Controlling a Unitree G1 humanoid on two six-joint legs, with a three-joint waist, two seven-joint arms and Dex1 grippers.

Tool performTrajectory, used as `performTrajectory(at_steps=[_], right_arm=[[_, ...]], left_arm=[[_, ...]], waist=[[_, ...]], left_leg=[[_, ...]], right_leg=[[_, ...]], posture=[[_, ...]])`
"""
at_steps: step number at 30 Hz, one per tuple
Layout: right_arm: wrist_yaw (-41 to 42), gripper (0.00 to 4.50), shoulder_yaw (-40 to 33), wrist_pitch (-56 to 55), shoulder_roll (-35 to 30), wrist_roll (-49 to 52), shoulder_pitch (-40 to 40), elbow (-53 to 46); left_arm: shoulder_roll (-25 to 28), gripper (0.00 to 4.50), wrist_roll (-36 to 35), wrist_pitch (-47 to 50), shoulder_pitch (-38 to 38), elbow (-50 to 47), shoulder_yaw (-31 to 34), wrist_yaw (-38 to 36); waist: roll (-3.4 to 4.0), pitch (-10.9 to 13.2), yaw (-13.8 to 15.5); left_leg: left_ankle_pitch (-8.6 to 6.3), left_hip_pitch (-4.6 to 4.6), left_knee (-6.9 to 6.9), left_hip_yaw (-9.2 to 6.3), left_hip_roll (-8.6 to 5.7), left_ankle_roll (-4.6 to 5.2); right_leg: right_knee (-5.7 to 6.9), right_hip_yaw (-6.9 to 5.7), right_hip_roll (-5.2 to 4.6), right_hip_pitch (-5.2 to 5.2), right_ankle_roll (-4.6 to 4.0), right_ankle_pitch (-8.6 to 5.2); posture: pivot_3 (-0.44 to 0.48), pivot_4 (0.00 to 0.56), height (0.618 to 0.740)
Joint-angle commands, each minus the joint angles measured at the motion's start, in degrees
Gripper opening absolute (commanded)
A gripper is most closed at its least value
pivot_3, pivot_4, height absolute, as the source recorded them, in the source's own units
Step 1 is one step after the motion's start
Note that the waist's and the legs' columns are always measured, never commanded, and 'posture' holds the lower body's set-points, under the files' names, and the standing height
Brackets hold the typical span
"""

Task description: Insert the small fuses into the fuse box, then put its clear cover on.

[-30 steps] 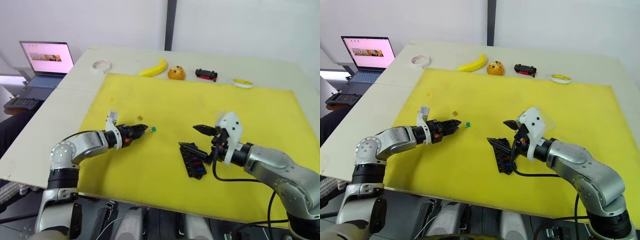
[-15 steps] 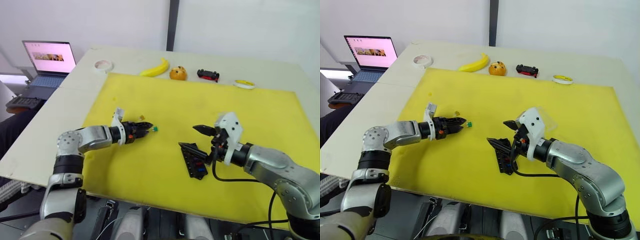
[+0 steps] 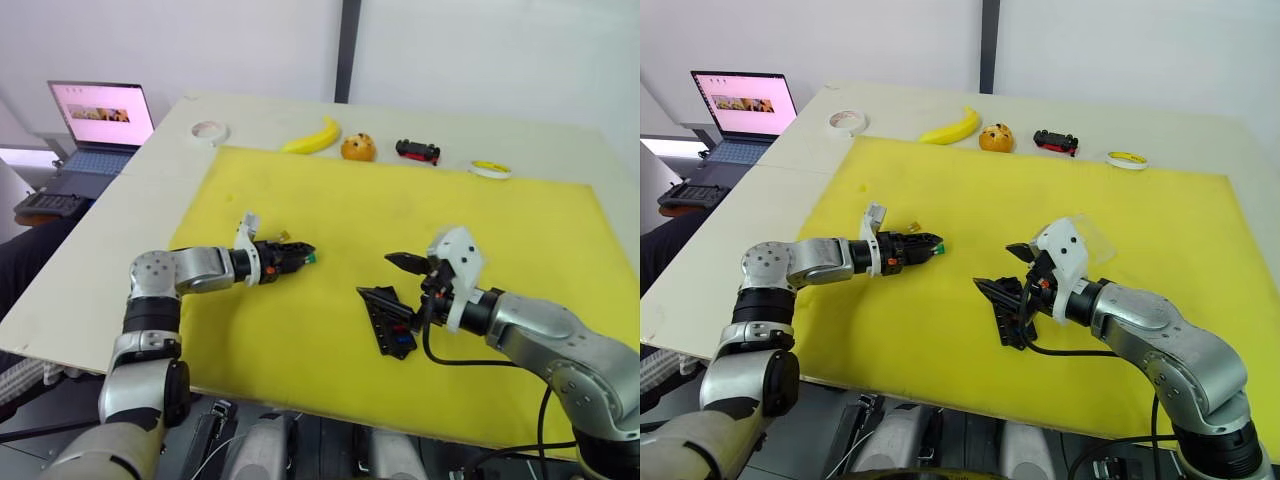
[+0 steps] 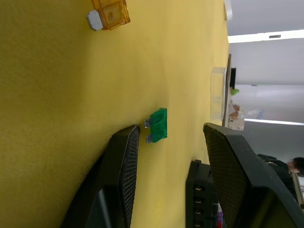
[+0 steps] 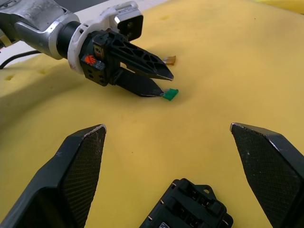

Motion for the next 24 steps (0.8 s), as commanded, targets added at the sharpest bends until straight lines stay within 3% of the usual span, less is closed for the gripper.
performTrajectory(at_steps=[1,24], right_arm=[[0.1,4.5,-0.3,-1.1,-0.2,-0.1,-0.2,-2.1],[0.0,4.5,-0.4,-1.3,-0.2,-0.4,0.2,-2.1]], left_arm=[[-2.2,2.26,3.4,0.7,-1.3,1.0,0.0,-1.8],[-7.2,2.26,14.1,6.5,-2.6,-1.1,8.0,-3.7]], waist=[[0.0,0.0,0.0],[-0.01,0.0,0.0]], left_leg=[[0.0,0.0,0.0,0.0,-0.01,0.01],[-0.02,0.02,0.05,-0.08,-0.04,0.03]], right_leg=[[0.0,0.0,-0.01,0.01,0.0,0.0],[-0.01,-0.05,-0.06,0.09,0.05,0.03]], posture=[[0.0,0.15,0.74],[0.0,0.15,0.74]])
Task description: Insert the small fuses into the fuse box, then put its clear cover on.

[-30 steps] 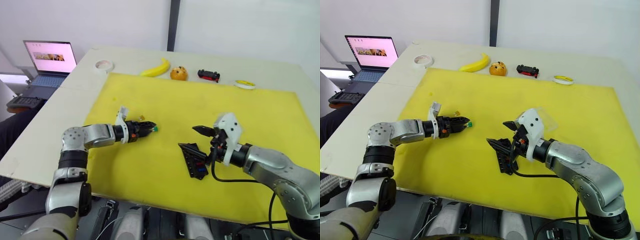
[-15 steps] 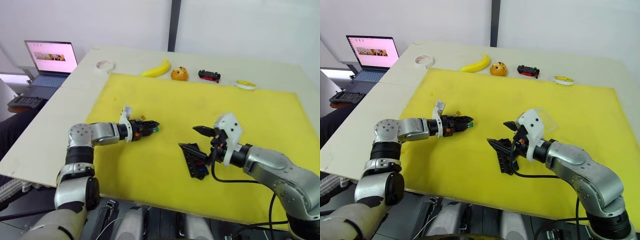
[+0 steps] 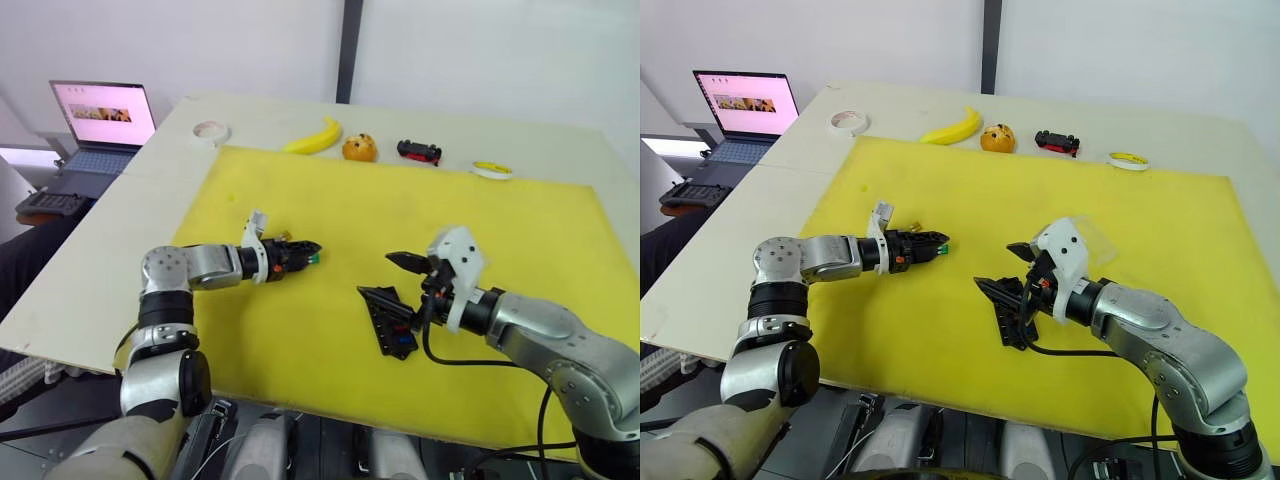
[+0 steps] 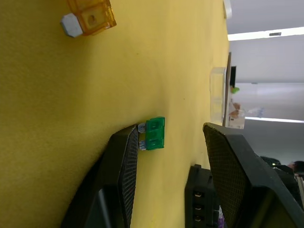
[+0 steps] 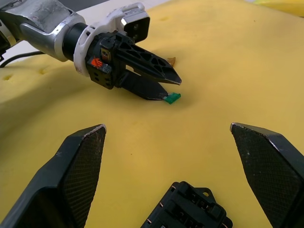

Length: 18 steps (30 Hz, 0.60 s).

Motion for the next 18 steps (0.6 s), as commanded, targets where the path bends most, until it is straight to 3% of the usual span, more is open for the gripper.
performTrajectory(at_steps=[1,3,6,18], right_arm=[[0.1,4.5,-0.4,-1.0,-0.2,0.0,0.0,-2.0],[0.1,4.5,-0.5,-1.0,-0.2,0.0,0.0,-2.0],[0.2,4.5,-0.5,-1.0,-0.3,-0.1,0.1,-2.0],[0.6,4.5,-0.6,-1.2,-0.8,-0.7,0.5,-2.2]], left_arm=[[-1.8,2.26,1.4,1.7,-0.3,-0.3,0.1,-0.2],[-2.1,2.02,1.9,1.8,-0.4,-0.6,0.8,-0.1],[-2.4,0.98,2.9,2.5,-0.5,-0.8,1.6,-0.2],[-3.3,0.98,5.7,4.8,-1.0,-1.3,3.6,-1.3]], waist=[[0.0,0.0,0.0],[0.0,0.0,0.0],[0.0,0.0,-0.1],[0.0,0.0,-0.3]], left_leg=[[0.0,0.0,0.0,0.0,0.0,0.0],[0.0,0.0,0.0,0.0,0.0,0.0],[0.0,0.0,0.0,0.0,0.0,0.0],[0.0,0.01,0.0,0.01,0.0,0.0]], right_leg=[[0.0,0.0,0.0,0.0,0.0,0.0],[0.0,0.0,0.0,0.0,0.0,0.0],[0.0,0.0,0.01,-0.01,0.02,0.01],[0.01,0.0,0.02,-0.03,0.04,0.02]], posture=[[0.0,0.15,0.74],[0.0,0.15,0.74],[0.0,0.15,0.74],[0.0,0.15,0.74]])
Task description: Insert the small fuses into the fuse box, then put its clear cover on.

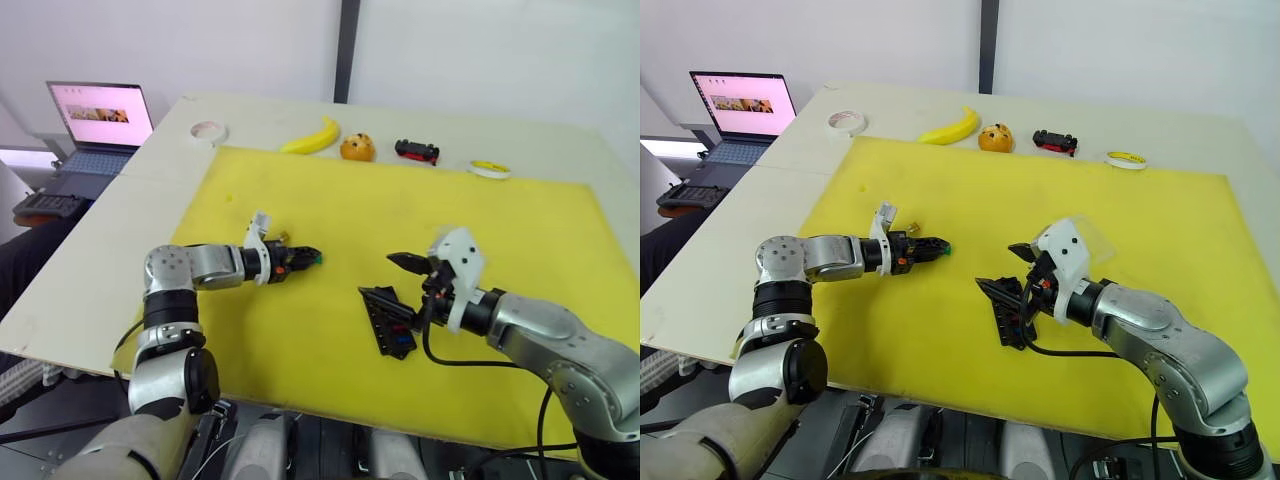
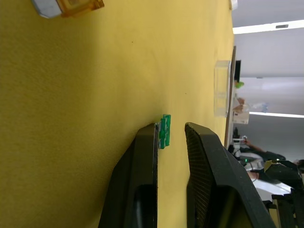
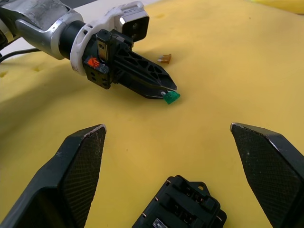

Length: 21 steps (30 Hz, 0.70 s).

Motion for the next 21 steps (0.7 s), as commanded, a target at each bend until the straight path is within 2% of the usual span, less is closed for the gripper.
performTrajectory(at_steps=[1,8,11,12,21], right_arm=[[0.4,4.5,-0.6,-1.1,-0.6,-0.1,0.0,-2.3],[1.0,4.5,-0.9,-1.5,-1.4,-0.2,0.7,-2.4],[1.0,4.5,-1.1,-1.5,-1.6,-0.2,0.7,-2.5],[1.1,4.5,-1.1,-1.5,-1.7,-0.2,0.8,-2.5],[1.3,4.5,-1.7,-1.3,-1.9,0.2,1.2,-2.8]], left_arm=[[-1.2,0.98,0.8,1.9,-0.2,-0.2,0.2,-1.0],[-1.7,0.98,2.3,2.3,0.0,-0.8,0.9,-1.8],[-1.8,0.14,2.9,2.2,0.2,-0.9,1.1,-2.2],[-1.8,0.06,3.1,2.3,0.3,-1.0,1.2,-2.3],[-2.3,0.06,3.4,2.4,0.6,-2.6,3.6,-2.9]], waist=[[0.0,0.0,0.0],[0.0,0.0,0.0],[0.0,0.0,0.0],[0.01,0.0,0.0],[0.01,0.0,-0.1]], left_leg=[[0.0,0.0,0.0,0.0,0.0,0.0],[0.0,0.0,0.0,0.0,0.0,0.0],[0.0,0.0,0.0,0.0,0.0,0.0],[0.0,0.0,0.0,0.01,0.0,0.0],[0.0,0.01,0.0,0.01,0.0,0.0]], right_leg=[[0.0,0.0,0.0,0.0,0.0,0.0],[0.0,0.0,0.0,0.0,0.0,0.0],[0.0,0.0,0.0,0.0,0.01,0.0],[0.0,0.0,0.0,0.0,0.01,0.0],[0.01,0.0,0.0,0.0,0.01,0.0]], posture=[[0.0,0.15,0.74],[0.0,0.15,0.74],[0.0,0.15,0.74],[0.0,0.15,0.74],[0.0,0.15,0.74]])
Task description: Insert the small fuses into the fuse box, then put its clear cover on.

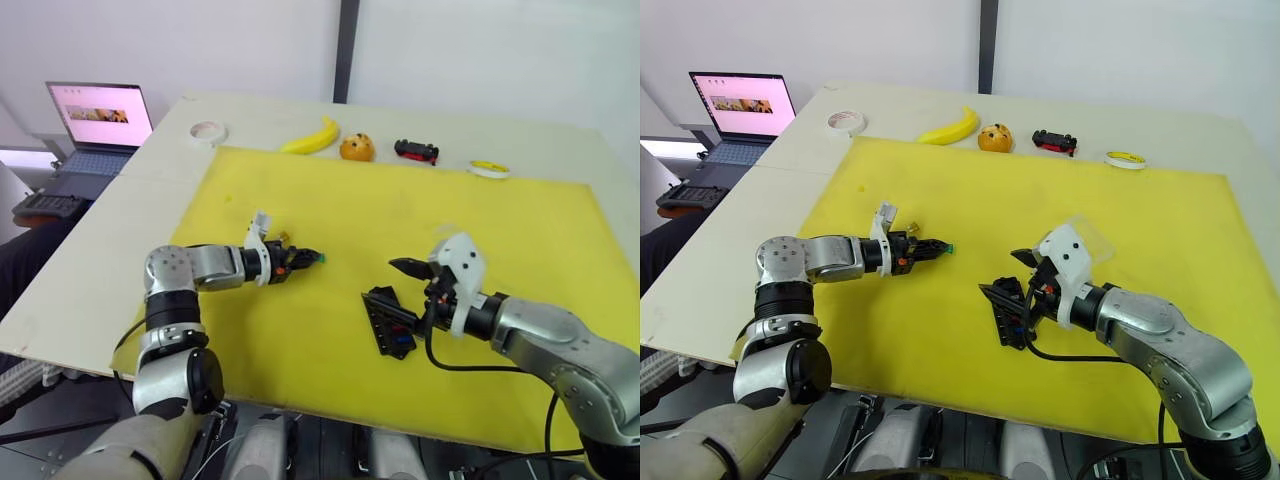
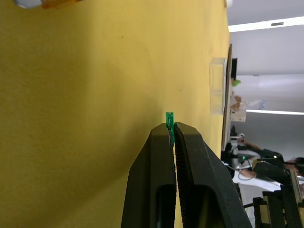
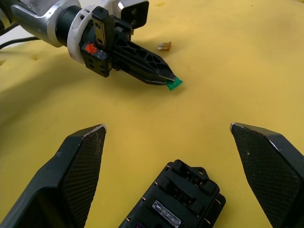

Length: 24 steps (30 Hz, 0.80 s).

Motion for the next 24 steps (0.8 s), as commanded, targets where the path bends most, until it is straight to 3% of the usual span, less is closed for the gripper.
performTrajectory(at_steps=[1,7,11,16,24], right_arm=[[0.2,4.5,-1.7,-1.2,-0.3,0.5,0.0,-2.4],[-6.1,4.5,-3.1,1.5,6.3,6.5,-2.4,-1.8],[-17.6,4.5,-6.3,4.2,15.3,17.9,-6.8,0.5],[-32.4,4.5,-8.6,0.8,23.5,33.9,-12.0,4.6],[-43.5,4.5,-6.5,-8.5,29.3,44.7,-15.2,6.5]], left_arm=[[-1.1,0.06,-0.3,0.4,0.4,-0.8,1.5,-0.7],[-4.8,0.06,-8.7,1.0,-3.6,-8.2,6.7,-1.8],[-7.7,0.06,-15.2,-1.1,-5.7,-13.2,8.4,-0.4],[-10.7,0.06,-21.2,-5.8,-6.3,-17.4,7.0,2.1],[-10.7,0.06,-27.5,-8.7,-3.7,-19.8,1.2,4.5]], waist=[[0.0,0.0,0.0],[-0.04,0.0,0.0],[-0.04,0.0,-0.1],[-0.02,0.0,-0.3],[-0.02,0.0,-0.5]], left_leg=[[0.0,0.0,0.0,0.0,0.0,0.0],[0.0,-0.03,0.01,0.0,0.02,0.0],[0.01,-0.05,0.03,0.02,0.04,-0.02],[0.05,-0.05,0.01,0.06,0.07,-0.09],[0.06,-0.06,0.02,0.12,0.08,-0.06]], right_leg=[[0.0,0.0,0.0,0.0,0.0,0.0],[0.01,0.0,-0.01,-0.03,0.0,0.0],[0.06,0.03,-0.02,-0.12,0.03,0.02],[0.13,0.05,0.01,-0.19,0.02,0.02],[0.18,0.08,0.12,-0.21,0.02,0.02]], posture=[[0.0,0.15,0.74],[0.0,0.15,0.74],[0.0,0.15,0.74],[0.0,0.15,0.74],[0.0,0.15,0.74]])
